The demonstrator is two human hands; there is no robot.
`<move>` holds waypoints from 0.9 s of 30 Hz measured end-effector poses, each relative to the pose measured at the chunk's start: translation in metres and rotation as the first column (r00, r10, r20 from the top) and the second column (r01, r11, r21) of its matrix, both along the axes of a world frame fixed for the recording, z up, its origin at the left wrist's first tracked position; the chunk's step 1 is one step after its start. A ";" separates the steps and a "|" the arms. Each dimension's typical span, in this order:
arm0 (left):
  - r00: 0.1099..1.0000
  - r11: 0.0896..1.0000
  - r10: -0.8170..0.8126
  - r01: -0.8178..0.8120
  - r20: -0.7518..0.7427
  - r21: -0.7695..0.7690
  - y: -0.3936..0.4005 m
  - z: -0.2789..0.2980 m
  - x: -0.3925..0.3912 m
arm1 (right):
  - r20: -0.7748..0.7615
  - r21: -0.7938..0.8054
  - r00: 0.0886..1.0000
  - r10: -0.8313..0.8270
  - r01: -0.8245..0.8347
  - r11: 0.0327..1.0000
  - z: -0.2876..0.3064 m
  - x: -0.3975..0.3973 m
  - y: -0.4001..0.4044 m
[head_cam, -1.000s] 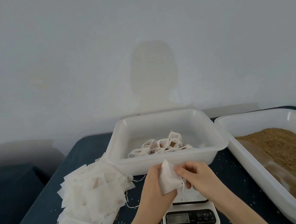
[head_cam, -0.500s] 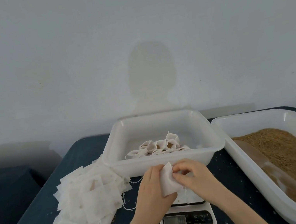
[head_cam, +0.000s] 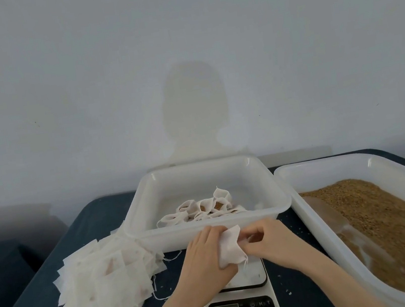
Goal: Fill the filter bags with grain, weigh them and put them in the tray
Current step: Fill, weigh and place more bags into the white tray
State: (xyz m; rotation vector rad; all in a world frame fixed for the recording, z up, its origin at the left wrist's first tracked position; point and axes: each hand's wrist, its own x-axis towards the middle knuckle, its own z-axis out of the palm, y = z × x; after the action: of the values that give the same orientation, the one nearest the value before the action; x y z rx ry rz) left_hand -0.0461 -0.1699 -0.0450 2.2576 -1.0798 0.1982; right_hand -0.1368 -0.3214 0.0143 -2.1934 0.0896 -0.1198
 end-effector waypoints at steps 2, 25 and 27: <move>0.999 0.999 -0.019 0.020 -0.042 0.029 -0.005 0.004 0.002 | 0.010 -0.093 1.000 -0.024 0.025 0.995 0.004 -0.004 -0.006; 0.965 0.995 -0.094 0.083 -0.244 -0.055 -0.059 0.020 -0.018 | 0.108 -0.121 0.980 -0.167 0.179 0.976 0.028 -0.037 -0.088; 0.966 0.995 -0.101 0.092 -0.236 -0.048 -0.061 0.019 -0.017 | 0.117 -0.107 0.955 -0.271 0.284 0.953 0.027 -0.046 -0.113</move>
State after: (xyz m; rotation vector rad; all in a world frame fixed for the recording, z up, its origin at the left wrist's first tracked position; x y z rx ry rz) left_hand -0.0627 -0.2307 -0.0259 2.1257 -1.0446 -0.0914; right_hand -0.1831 -0.4347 0.0411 -2.2824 0.3425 -0.4046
